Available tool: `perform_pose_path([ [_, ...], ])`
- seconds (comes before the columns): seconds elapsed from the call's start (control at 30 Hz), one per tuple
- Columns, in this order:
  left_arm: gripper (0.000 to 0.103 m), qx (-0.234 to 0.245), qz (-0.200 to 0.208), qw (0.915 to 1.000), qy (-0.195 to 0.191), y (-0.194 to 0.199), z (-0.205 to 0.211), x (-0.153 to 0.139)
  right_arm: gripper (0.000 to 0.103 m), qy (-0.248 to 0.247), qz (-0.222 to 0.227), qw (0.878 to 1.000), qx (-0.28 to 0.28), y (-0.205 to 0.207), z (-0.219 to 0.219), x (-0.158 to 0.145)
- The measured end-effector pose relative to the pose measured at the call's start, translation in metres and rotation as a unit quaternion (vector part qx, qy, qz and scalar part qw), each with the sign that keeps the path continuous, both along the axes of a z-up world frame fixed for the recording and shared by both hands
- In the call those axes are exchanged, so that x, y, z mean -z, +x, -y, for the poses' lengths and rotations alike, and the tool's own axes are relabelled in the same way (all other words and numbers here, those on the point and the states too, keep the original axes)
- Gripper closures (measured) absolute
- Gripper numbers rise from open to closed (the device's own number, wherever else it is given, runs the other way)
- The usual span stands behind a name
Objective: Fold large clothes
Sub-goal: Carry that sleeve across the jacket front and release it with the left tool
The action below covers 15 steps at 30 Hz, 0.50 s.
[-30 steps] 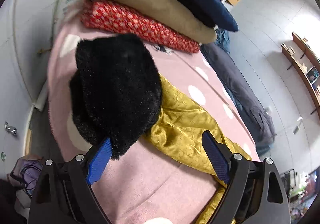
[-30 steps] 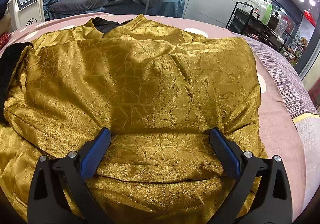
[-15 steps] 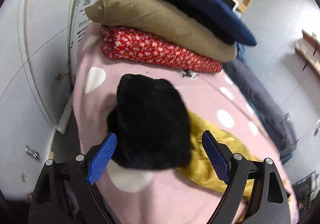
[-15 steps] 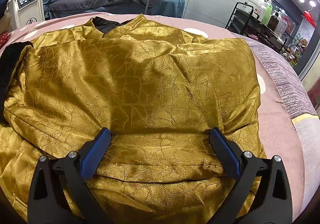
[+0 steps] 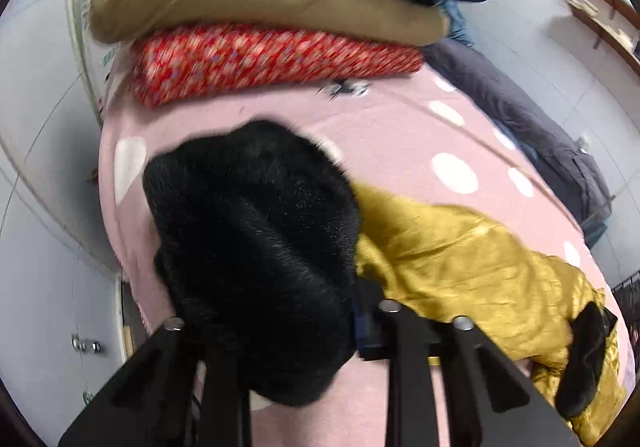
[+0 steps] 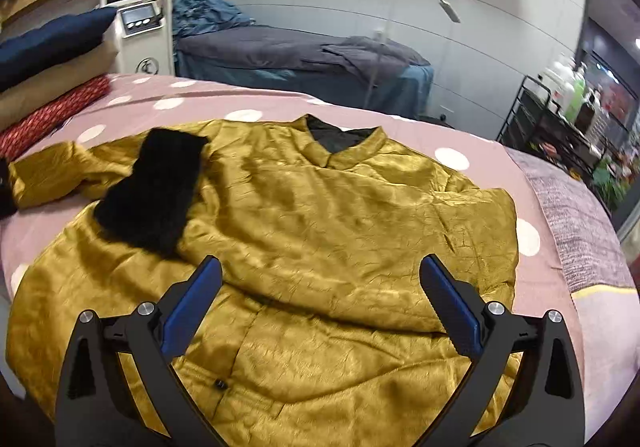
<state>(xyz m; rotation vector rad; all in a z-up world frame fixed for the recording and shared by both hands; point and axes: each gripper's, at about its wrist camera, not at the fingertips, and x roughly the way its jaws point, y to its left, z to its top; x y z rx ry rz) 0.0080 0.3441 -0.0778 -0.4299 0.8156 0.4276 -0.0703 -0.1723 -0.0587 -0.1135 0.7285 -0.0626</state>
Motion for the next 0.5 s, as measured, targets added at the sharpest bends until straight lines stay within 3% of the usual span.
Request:
perform_pose_path([
  [0.17,0.091,0.056,0.051,0.997,-0.015,0.017,0.032,-0.047,0.006,0.036,-0.016,0.999,0.011,-0.018,0.007,0.002],
  [0.3,0.091,0.146,0.101,0.9842,-0.005,0.042,0.099,-0.091,0.006,0.076,-0.021,0.996,0.038,-0.027,0.024,0.004],
  [0.4,0.091,0.229,0.137,0.9634,-0.025,0.058,0.17,-0.121,0.006,0.091,-0.019,0.994,0.055,-0.033,0.036,0.003],
  [0.5,0.091,0.309,0.172,0.9343,-0.048,0.072,0.25,-0.144,0.006,0.096,-0.008,0.993,0.071,-0.039,0.049,-0.001],
])
